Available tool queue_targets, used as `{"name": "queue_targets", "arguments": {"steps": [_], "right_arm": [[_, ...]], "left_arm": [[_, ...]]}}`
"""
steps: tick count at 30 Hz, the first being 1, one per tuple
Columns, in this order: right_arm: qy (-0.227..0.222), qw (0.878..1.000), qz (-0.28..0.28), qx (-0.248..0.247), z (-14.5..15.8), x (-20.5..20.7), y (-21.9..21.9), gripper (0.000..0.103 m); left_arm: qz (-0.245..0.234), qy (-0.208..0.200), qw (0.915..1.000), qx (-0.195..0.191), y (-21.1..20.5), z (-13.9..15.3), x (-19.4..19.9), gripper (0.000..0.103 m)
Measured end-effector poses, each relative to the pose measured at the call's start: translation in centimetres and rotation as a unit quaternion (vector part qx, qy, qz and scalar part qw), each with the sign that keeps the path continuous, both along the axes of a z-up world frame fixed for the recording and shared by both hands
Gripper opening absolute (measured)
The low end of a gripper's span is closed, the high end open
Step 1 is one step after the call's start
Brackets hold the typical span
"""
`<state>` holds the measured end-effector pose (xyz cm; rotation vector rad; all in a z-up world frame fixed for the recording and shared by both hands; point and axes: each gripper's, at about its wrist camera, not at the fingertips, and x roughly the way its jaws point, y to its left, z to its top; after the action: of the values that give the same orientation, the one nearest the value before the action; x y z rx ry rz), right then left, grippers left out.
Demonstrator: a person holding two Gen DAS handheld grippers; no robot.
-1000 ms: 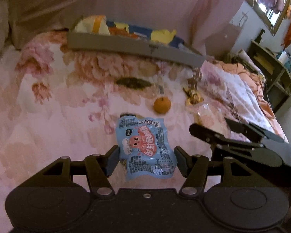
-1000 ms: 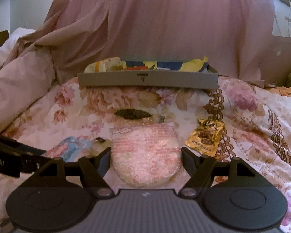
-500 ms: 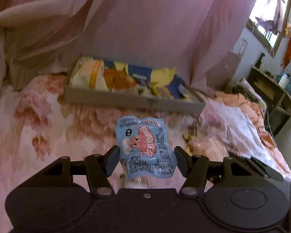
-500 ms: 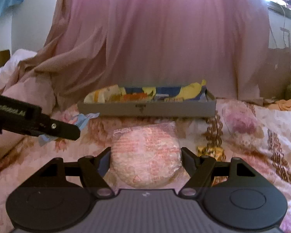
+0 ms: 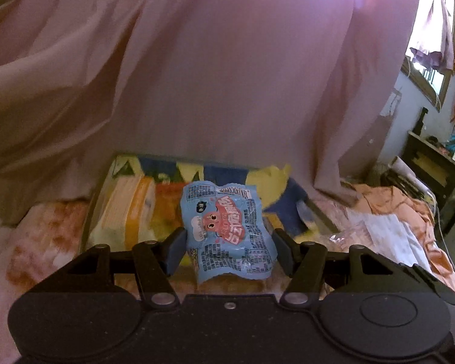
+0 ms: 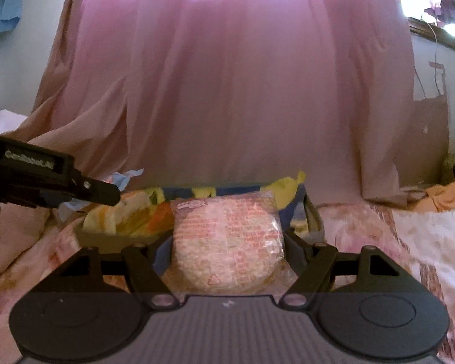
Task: Organize snacks
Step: 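Lift both held snacks and carry them over the gray tray, then lower both snacks into the tray and open both tools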
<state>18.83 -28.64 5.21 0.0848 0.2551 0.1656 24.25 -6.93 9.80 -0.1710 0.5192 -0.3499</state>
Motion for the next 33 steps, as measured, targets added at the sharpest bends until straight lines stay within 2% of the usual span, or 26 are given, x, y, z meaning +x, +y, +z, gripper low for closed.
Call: {"name": "queue_targets", "arguments": {"steps": [6, 15, 20, 25, 29, 31, 33], "right_arm": [[-0.007, 1.000, -0.004, -0.006, 1.0, 4.7, 0.0, 0.078], [0.029, 0.999, -0.012, -0.007, -0.4, 10.7, -0.2, 0.078], [0.054, 0.998, -0.020, 0.010, -1.7, 11.7, -0.2, 0.078], [0.067, 0.998, -0.018, -0.001, -2.6, 12.1, 0.3, 0.078], [0.069, 0.997, -0.018, -0.006, -2.7, 12.2, 0.5, 0.079], [0.066, 0.998, -0.020, -0.009, -2.4, 12.5, 0.8, 0.084], [0.060, 0.998, -0.022, -0.014, -2.2, 12.1, 0.8, 0.089]], "left_arm": [[0.012, -0.007, 0.9999, -0.003, -1.2, -0.5, 4.0, 0.063], [0.030, 0.003, 0.9996, 0.003, -2.1, -2.5, 8.0, 0.063], [0.038, 0.015, 0.9992, 0.000, -1.8, -4.0, 8.4, 0.063], [0.033, 0.013, 0.9992, 0.020, -2.3, -4.8, 8.4, 0.064], [0.031, 0.017, 0.9992, 0.019, -2.5, -4.8, 8.4, 0.065], [0.034, 0.019, 0.9990, 0.019, -2.5, -4.7, 8.4, 0.066], [0.037, 0.024, 0.9989, 0.015, -2.5, -4.5, 8.4, 0.075]]}}
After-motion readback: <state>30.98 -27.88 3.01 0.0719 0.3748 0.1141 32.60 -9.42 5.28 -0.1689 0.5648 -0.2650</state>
